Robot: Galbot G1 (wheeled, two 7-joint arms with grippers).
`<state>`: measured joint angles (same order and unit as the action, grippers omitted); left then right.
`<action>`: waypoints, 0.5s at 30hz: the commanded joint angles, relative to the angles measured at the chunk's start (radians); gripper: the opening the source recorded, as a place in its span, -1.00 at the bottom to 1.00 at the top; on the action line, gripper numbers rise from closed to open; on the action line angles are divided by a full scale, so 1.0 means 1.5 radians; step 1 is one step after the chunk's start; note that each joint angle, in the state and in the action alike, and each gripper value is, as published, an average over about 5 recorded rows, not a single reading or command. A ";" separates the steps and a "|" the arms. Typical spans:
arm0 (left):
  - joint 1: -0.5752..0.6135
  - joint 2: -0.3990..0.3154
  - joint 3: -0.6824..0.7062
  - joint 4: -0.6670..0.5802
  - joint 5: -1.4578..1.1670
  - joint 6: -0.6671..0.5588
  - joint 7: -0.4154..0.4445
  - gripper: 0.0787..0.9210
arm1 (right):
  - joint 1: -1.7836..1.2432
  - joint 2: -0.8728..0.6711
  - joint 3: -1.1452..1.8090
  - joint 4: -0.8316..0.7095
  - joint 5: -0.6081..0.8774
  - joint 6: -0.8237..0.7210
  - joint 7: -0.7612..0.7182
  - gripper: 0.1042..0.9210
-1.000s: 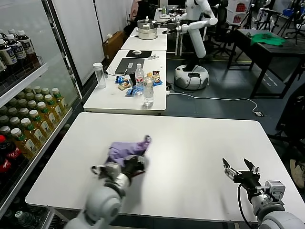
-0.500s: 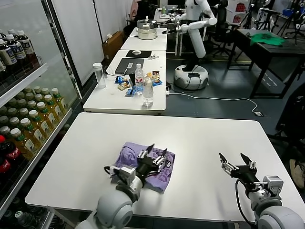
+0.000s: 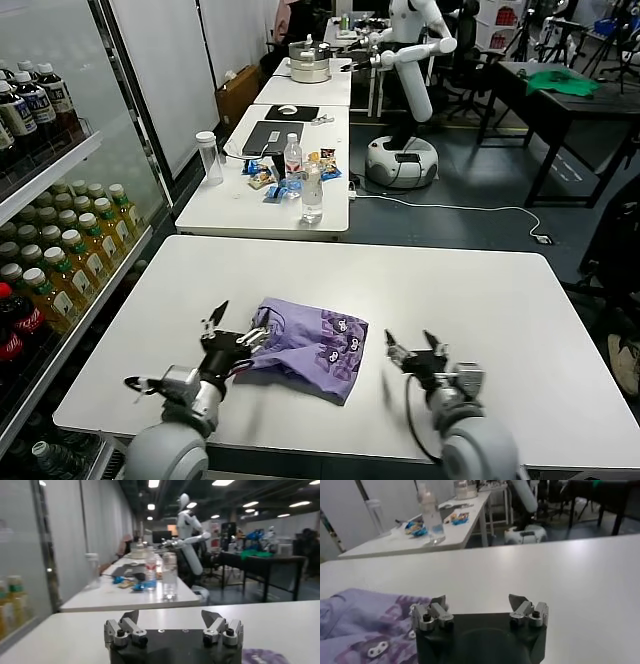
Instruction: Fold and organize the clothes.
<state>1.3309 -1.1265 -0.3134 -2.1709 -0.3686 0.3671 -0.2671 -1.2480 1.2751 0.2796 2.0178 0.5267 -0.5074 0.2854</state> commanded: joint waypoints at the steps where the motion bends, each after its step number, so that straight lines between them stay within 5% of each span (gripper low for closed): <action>1: 0.103 0.013 -0.096 -0.027 0.017 -0.030 -0.005 0.77 | 0.118 0.113 -0.135 -0.161 -0.015 -0.001 0.059 0.76; 6: 0.112 0.009 -0.094 -0.030 0.017 -0.033 -0.005 0.77 | 0.148 0.130 -0.127 -0.198 0.008 0.000 0.072 0.73; 15: 0.107 0.007 -0.086 -0.029 0.016 -0.032 -0.005 0.77 | 0.186 0.130 -0.115 -0.224 0.043 -0.012 0.086 0.18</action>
<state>1.4529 -1.1220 -0.4084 -2.2052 -0.3507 0.3295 -0.2728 -1.0538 1.4302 0.1492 1.7746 0.5541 -0.5149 0.3818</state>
